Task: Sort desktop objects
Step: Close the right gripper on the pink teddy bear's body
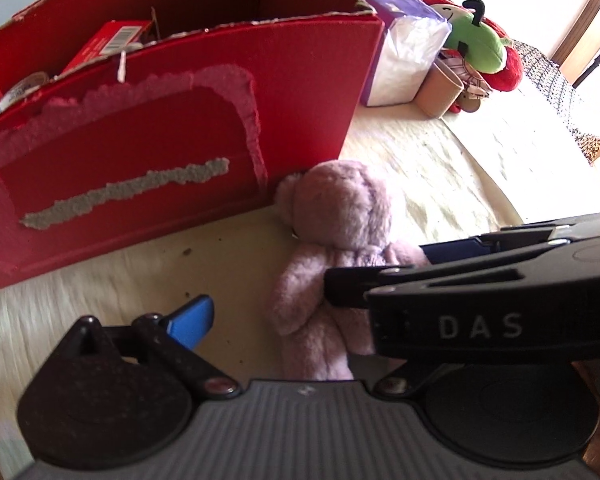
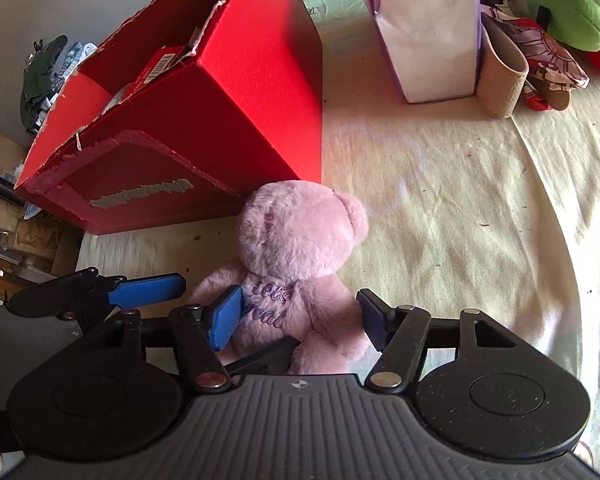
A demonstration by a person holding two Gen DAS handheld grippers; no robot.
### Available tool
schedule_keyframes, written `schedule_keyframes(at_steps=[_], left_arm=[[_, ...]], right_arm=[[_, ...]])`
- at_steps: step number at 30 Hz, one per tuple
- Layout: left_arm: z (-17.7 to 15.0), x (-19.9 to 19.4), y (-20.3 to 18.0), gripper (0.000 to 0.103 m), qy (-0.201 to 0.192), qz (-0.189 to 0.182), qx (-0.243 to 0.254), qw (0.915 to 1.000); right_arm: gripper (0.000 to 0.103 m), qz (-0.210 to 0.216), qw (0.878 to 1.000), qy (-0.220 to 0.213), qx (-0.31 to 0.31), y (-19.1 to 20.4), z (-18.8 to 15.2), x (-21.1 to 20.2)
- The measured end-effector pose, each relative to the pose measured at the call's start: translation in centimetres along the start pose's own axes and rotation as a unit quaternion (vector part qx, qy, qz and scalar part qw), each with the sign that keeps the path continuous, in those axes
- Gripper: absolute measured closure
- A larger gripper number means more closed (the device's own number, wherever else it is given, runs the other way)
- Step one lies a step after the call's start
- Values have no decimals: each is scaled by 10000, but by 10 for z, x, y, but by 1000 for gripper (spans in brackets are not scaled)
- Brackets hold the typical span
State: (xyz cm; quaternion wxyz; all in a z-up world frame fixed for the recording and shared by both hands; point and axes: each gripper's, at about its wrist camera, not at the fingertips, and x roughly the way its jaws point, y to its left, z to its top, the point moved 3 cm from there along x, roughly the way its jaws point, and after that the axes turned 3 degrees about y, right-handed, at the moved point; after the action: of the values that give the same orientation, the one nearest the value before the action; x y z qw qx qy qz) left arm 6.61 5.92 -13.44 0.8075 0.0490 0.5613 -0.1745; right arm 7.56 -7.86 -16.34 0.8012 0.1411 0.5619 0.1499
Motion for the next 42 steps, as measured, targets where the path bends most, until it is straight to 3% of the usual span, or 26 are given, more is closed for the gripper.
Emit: schedule_keyframes(at_steps=[6, 11, 13, 15, 21, 24, 25, 32, 36, 40, 42], left_arm=[[-1, -1, 6, 5, 58, -102, -103, 9999], [-2, -3, 0, 7, 96, -45, 102, 9999], [-2, -5, -1, 15, 116, -148, 100, 9998], [-2, -10, -3, 38, 145, -310, 105, 9994], [-5, -15, -11, 35, 113, -328, 206, 9992], [-7, -12, -8, 16, 116, -158, 167, 9997], [-8, -10, -4, 15, 120, -167, 138, 9997], [-11, -1, 11, 15, 250, -631, -167, 9976], [-10, 3, -2, 13, 339, -857, 54, 9957], [-18, 7, -28, 15, 278, -401, 746, 9960], [-18, 6, -29, 22, 231, -369, 801, 9958]], right_arm=[[40, 111, 9999, 58, 68, -3, 2, 0], [41, 130, 9999, 56, 48, -4, 1, -2], [41, 116, 9999, 44, 11, -5, -1, -3], [43, 106, 9999, 31, -14, -6, -2, -4], [46, 85, 10000, -43, 10, -11, -3, -9], [47, 53, 10000, -68, 31, -12, -3, -10], [47, 49, 10000, -74, 43, -13, -3, -10], [41, 68, 9994, -130, 310, -21, -5, -10], [39, 121, 9988, -148, 452, -27, -8, -11], [39, 114, 9992, -156, 343, -22, -10, -9], [41, 113, 9993, -162, 309, -22, -11, -11]])
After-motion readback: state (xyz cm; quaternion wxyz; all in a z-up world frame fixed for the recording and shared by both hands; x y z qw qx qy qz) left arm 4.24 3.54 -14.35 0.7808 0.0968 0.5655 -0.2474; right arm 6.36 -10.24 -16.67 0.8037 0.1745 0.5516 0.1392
